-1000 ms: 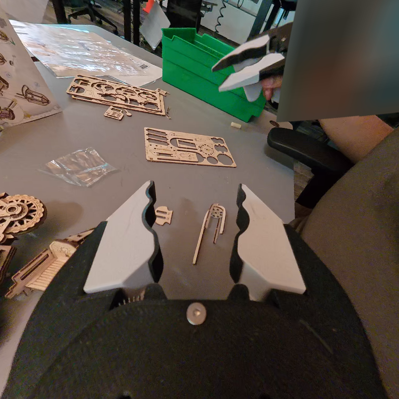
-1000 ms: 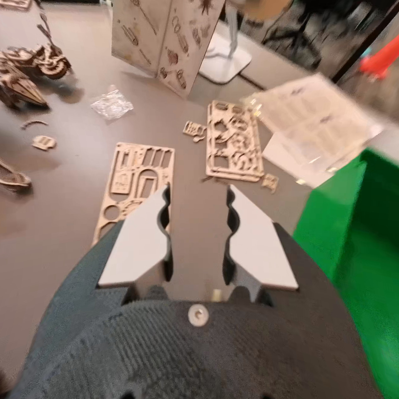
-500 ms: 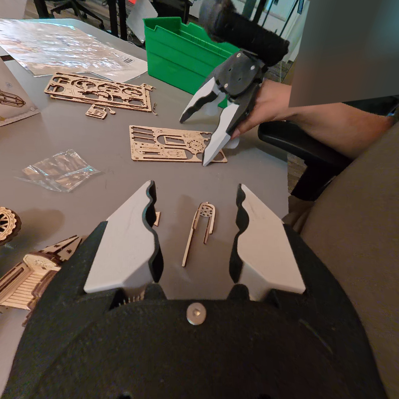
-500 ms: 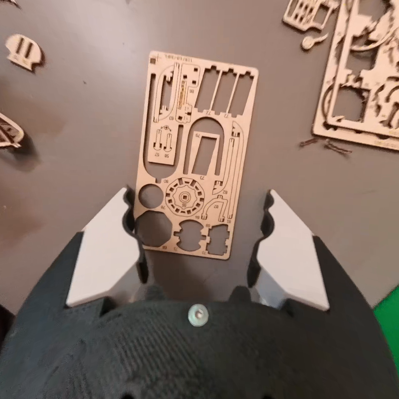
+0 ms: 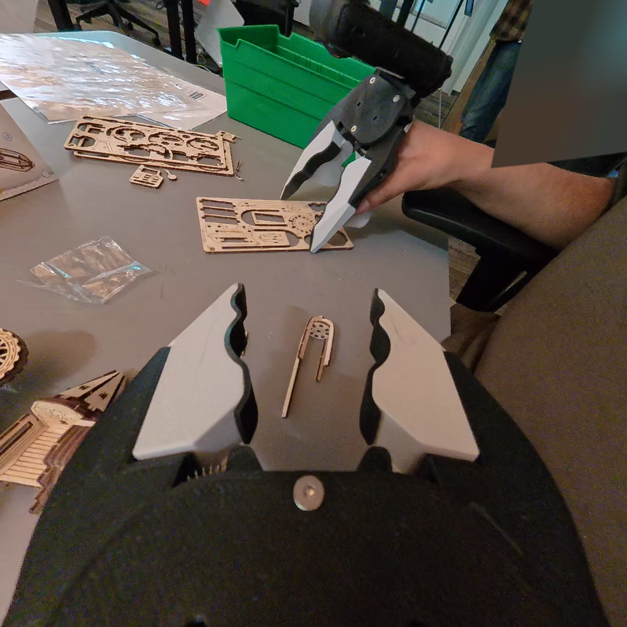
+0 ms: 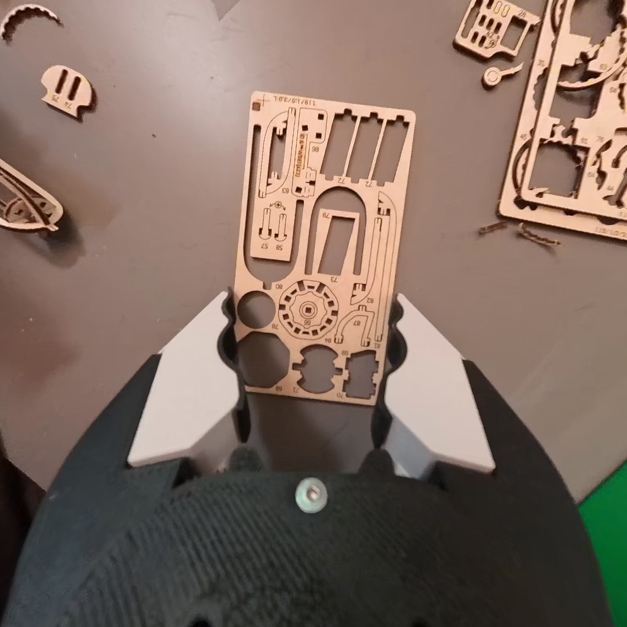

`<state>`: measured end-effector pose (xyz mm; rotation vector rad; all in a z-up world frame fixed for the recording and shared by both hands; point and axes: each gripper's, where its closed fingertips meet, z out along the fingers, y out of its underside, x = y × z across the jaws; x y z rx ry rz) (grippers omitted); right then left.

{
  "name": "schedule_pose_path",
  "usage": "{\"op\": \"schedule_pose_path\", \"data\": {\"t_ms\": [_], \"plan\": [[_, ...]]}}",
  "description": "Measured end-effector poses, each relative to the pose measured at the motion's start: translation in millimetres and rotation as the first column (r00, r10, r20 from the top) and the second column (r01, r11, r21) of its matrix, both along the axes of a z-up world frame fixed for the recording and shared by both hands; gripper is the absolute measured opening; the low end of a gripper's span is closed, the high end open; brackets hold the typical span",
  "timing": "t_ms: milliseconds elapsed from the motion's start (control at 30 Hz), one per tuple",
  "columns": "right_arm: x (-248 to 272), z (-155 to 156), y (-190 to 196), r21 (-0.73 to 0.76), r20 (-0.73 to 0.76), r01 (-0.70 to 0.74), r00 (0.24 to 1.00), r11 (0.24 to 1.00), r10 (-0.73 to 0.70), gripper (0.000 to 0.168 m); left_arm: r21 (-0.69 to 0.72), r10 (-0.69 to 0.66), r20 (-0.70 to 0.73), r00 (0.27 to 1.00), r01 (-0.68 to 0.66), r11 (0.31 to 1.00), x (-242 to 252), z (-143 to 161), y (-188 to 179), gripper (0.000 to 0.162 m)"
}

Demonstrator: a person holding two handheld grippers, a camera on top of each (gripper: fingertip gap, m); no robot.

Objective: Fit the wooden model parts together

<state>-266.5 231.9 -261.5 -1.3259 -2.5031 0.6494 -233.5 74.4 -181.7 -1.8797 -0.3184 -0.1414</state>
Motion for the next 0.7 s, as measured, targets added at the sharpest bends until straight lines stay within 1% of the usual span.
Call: {"op": "schedule_pose_path", "data": {"t_ms": [167,367,433,533,667,700], "plan": [[3,9,0,-0.034,-0.028,0.003,1.000,0.999,-0.004,0.090,-0.001,0.020,0.008,1.000,-0.020,1.000,-6,-2,0,0.073],[4,30,-4,-0.201,-0.050,0.022,0.998,0.979,-0.033,0.090,-0.002,0.053,0.036,0.998,-0.053,0.999,-16,-4,-1,0.073],[5,37,-5,-0.250,-0.053,0.026,0.998,0.968,-0.040,0.090,0.018,0.051,0.096,0.994,-0.053,0.998,-14,-2,2,0.070],[7,40,-4,-0.275,-0.045,0.032,0.998,0.961,-0.046,0.090,0.066,0.035,0.228,0.973,-0.052,0.996,-10,4,13,0.071],[8,43,-4,-0.299,-0.047,0.029,0.998,0.954,-0.045,0.090,0.062,0.014,0.270,0.963,-0.032,0.998,-15,11,32,0.075],[8,45,-5,-0.315,-0.052,0.026,0.998,0.949,-0.045,0.090,0.046,0.005,0.311,0.950,-0.020,0.999,-16,13,39,0.075]]}}
